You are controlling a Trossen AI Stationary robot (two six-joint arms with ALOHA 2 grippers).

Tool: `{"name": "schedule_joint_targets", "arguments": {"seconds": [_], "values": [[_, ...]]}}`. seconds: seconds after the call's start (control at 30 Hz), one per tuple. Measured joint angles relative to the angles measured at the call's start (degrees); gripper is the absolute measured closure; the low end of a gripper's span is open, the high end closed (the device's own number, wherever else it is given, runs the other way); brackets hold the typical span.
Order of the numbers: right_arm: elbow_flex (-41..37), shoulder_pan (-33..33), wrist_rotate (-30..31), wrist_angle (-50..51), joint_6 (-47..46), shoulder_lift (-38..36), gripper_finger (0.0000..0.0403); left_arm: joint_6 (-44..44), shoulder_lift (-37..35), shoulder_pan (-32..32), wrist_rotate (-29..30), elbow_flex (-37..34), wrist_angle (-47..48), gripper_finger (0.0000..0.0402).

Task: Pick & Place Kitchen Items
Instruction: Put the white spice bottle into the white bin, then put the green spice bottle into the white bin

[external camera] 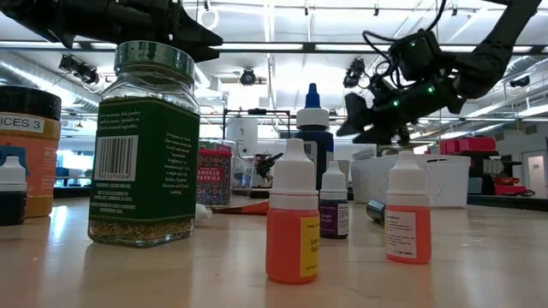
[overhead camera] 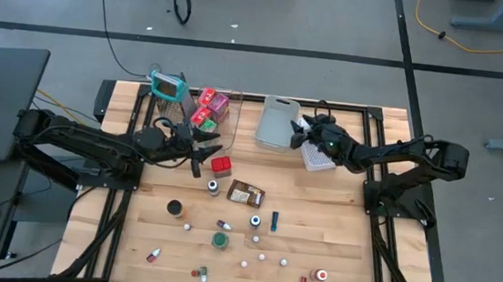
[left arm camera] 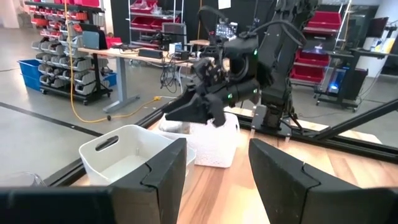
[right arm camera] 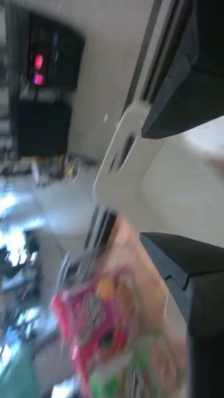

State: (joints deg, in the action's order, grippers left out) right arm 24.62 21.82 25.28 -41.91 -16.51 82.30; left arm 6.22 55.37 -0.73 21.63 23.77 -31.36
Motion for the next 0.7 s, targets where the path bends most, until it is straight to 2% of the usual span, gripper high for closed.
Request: {"name": "schedule_joint_targets", "arguments": {"seconds": [0.37, 0.7], "values": [[0.0, -3.2, -14.3, -14.0, 4.4, 0.0, 0.0135, 0.6, 0.0, 0.0, 0.0, 0.0, 1.2, 0.0219], [0.0, -10.4, -31.7, -16.0, 5.0, 0.0, 0.0135, 1.5, 0.0, 0.0, 0.0, 0.0, 1.1, 0.0219]]}}
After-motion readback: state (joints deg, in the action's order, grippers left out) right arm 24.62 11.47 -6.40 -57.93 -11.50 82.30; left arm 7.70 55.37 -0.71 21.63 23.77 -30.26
